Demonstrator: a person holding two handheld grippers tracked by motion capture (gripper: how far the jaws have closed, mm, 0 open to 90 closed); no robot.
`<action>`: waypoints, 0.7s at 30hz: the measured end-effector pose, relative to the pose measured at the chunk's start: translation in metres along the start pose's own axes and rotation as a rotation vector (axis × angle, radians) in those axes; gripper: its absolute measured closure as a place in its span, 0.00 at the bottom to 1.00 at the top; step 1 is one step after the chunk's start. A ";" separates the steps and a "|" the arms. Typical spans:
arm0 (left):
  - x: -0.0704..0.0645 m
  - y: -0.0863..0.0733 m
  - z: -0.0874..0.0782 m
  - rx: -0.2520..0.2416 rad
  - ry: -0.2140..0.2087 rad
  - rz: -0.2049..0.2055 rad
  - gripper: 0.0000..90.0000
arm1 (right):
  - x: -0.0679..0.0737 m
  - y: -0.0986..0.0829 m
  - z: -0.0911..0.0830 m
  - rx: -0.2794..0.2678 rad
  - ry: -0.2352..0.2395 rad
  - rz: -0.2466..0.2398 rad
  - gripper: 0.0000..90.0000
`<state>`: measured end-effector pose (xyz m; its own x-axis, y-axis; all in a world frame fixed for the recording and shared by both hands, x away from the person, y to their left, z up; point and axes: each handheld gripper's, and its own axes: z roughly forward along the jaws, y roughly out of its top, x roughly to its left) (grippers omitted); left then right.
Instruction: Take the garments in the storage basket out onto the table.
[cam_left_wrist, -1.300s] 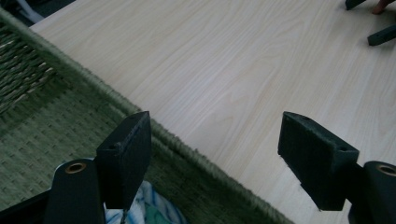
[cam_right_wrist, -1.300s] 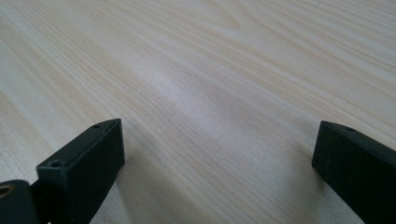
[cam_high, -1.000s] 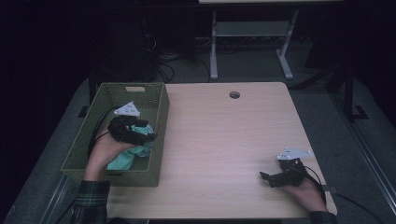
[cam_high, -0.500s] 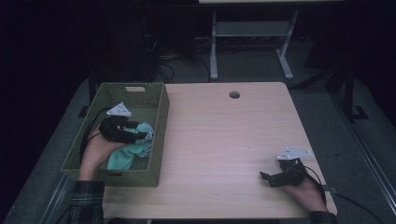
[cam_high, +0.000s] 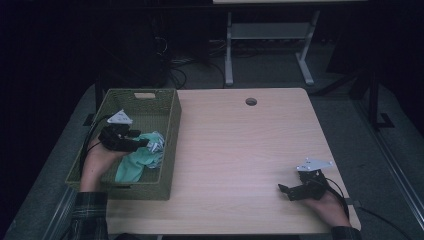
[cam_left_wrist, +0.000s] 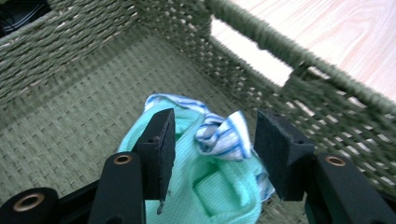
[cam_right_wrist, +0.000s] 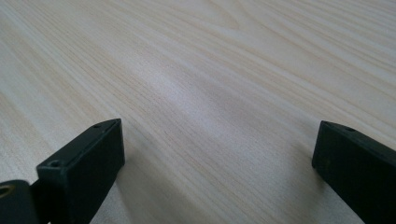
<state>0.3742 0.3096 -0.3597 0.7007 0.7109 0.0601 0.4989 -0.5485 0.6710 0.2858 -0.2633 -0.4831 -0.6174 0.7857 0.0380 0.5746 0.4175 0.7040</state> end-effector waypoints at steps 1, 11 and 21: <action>0.001 -0.001 0.001 0.000 0.006 0.001 0.53 | 0.000 0.000 0.000 0.000 0.000 0.001 0.02; 0.011 -0.012 0.009 0.030 0.020 -0.029 0.54 | 0.000 0.000 0.000 0.000 0.000 0.000 0.02; 0.016 -0.025 0.021 0.070 0.035 -0.059 0.53 | 0.000 0.000 0.000 0.000 0.000 0.000 0.02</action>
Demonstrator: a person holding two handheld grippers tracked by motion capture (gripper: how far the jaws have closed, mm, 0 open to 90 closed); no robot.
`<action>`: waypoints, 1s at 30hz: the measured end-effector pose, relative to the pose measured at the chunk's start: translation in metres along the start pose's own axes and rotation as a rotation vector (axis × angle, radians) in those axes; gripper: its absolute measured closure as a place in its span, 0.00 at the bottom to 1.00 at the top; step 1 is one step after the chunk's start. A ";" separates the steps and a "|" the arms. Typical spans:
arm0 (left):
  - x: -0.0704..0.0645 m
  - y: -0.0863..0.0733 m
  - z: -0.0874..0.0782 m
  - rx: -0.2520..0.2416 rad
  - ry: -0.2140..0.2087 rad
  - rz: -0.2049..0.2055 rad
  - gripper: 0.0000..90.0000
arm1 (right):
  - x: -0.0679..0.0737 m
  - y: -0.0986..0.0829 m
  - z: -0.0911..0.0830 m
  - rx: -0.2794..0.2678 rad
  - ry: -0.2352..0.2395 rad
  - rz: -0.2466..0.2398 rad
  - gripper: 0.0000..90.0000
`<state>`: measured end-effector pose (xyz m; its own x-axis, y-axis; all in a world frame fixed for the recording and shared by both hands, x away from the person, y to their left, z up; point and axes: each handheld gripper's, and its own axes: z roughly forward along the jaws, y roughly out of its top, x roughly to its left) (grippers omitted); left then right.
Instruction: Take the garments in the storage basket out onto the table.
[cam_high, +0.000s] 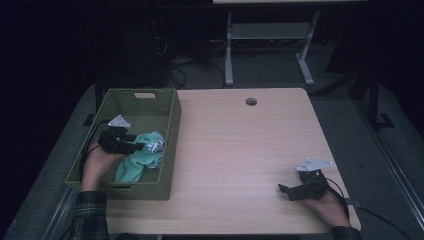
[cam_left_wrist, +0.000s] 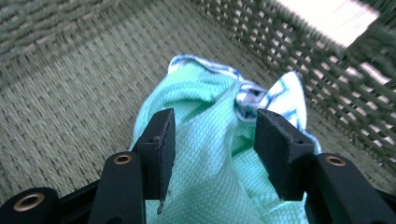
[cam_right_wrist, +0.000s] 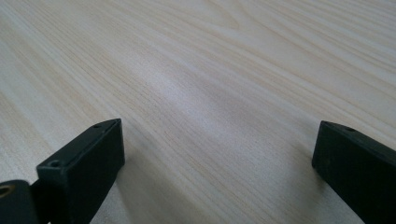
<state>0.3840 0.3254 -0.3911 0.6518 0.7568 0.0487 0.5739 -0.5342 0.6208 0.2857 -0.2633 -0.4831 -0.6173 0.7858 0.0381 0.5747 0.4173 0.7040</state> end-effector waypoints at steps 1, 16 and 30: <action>0.001 -0.001 0.001 0.005 0.000 -0.003 0.53 | 0.000 0.000 0.000 0.000 0.000 0.000 0.02; 0.004 -0.008 0.009 0.070 -0.023 -0.043 0.64 | 0.000 0.000 0.000 0.000 0.000 0.001 0.02; 0.008 -0.006 0.005 0.091 -0.090 -0.153 0.95 | 0.000 0.000 0.000 0.000 0.000 0.000 0.02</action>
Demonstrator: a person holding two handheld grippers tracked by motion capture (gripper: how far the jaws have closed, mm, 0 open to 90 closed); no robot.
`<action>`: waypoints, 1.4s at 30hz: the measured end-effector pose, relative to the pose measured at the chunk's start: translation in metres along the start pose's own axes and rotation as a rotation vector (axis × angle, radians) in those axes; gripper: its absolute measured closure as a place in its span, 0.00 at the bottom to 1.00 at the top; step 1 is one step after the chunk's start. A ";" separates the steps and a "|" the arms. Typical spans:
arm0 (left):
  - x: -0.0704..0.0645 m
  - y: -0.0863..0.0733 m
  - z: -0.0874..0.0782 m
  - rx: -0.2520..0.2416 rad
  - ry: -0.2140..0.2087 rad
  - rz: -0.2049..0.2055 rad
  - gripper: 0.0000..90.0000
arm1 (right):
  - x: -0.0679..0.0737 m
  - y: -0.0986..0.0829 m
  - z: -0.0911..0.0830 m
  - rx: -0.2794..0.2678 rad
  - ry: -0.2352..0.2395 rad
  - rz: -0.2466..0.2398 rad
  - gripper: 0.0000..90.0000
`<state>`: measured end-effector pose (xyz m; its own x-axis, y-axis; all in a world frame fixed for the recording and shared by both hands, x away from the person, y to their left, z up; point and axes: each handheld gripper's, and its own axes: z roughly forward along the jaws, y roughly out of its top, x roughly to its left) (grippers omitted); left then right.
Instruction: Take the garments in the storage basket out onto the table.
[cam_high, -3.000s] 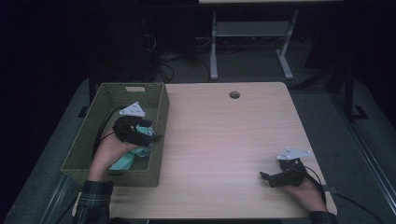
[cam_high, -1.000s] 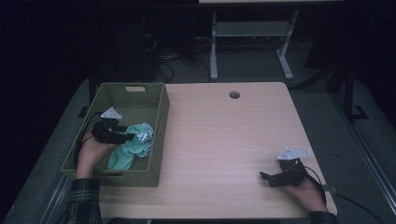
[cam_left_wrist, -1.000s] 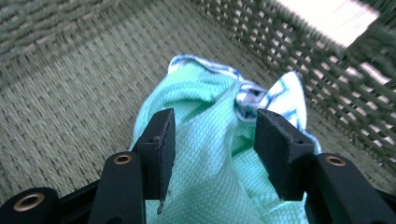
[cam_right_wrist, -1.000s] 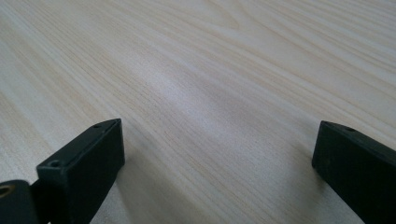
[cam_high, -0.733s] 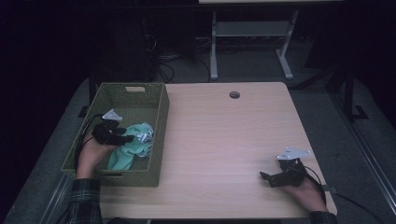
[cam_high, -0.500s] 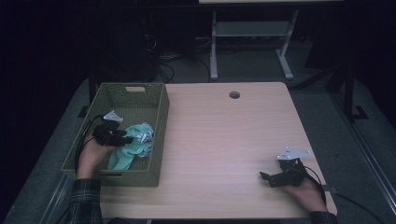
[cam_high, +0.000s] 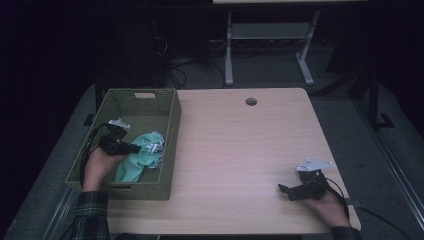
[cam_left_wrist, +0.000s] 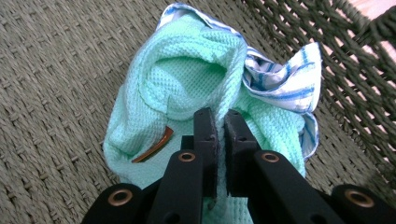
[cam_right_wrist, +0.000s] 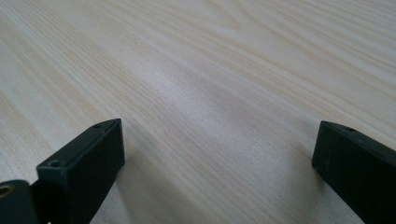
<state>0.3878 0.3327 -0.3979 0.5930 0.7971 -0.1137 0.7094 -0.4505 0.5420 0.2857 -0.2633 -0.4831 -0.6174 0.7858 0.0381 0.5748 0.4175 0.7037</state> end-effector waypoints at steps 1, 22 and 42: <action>0.000 0.000 -0.001 -0.009 -0.005 -0.007 0.95 | 0.000 0.000 0.000 0.000 0.000 -0.001 0.02; -0.018 0.016 -0.042 -0.247 -0.074 -0.016 0.95 | 0.000 0.000 0.000 0.000 0.000 0.000 0.02; -0.024 0.027 -0.080 -0.360 -0.125 -0.004 0.96 | 0.000 0.000 0.000 -0.001 0.001 0.003 0.02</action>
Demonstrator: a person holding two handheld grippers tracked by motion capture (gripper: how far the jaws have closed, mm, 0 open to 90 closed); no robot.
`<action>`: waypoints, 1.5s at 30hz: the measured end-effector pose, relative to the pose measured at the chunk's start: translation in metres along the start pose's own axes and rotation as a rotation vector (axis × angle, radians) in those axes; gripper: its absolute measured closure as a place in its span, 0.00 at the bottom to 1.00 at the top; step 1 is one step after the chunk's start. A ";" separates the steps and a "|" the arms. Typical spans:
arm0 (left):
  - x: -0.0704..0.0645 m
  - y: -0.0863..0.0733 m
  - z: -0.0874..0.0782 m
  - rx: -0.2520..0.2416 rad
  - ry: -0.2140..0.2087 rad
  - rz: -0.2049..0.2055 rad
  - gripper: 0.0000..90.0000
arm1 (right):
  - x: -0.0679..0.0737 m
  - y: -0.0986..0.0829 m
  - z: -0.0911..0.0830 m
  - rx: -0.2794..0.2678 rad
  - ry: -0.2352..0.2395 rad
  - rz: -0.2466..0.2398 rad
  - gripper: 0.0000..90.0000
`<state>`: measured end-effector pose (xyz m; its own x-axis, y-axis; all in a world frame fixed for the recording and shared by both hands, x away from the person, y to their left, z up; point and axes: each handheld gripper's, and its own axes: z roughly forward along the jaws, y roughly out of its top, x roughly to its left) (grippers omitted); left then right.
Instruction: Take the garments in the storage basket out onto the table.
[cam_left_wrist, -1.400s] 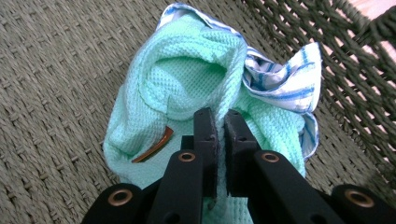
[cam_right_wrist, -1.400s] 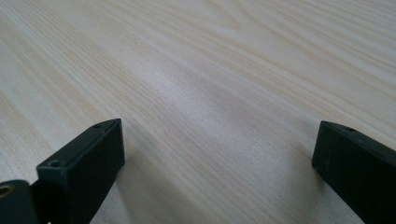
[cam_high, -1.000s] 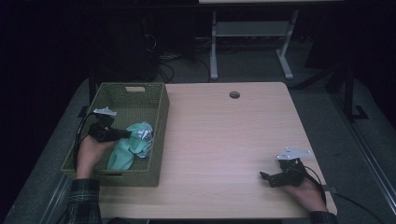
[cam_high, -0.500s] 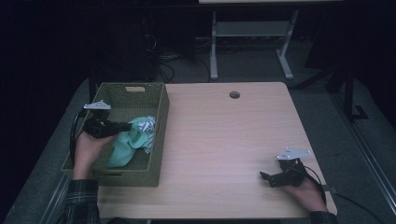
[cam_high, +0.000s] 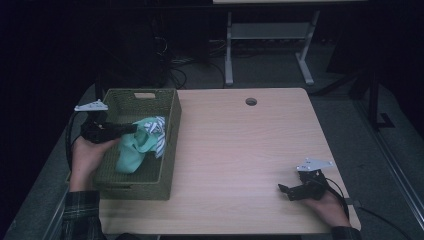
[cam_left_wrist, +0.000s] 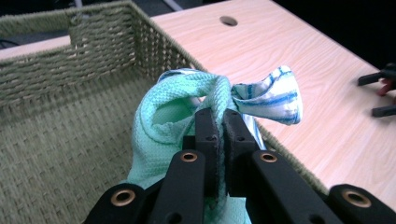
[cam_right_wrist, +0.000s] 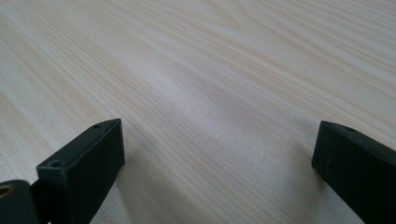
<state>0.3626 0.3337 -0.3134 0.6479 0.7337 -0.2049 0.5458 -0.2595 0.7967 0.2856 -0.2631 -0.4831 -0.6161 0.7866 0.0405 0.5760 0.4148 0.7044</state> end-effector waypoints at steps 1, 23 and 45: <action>0.000 0.000 0.000 0.000 0.000 0.000 0.96 | 0.000 0.000 0.000 0.000 0.000 0.000 0.02; -0.020 0.044 -0.020 -0.061 -0.080 0.037 0.96 | 0.000 0.000 0.000 0.002 0.000 0.005 0.02; -0.073 0.087 0.009 -0.077 -0.162 0.133 0.96 | 0.000 0.000 0.000 0.003 0.000 0.005 0.02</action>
<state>0.3679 0.2523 -0.2338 0.7918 0.5840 -0.1787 0.4116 -0.2941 0.8626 0.2853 -0.2629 -0.4830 -0.6132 0.7887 0.0440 0.5804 0.4121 0.7024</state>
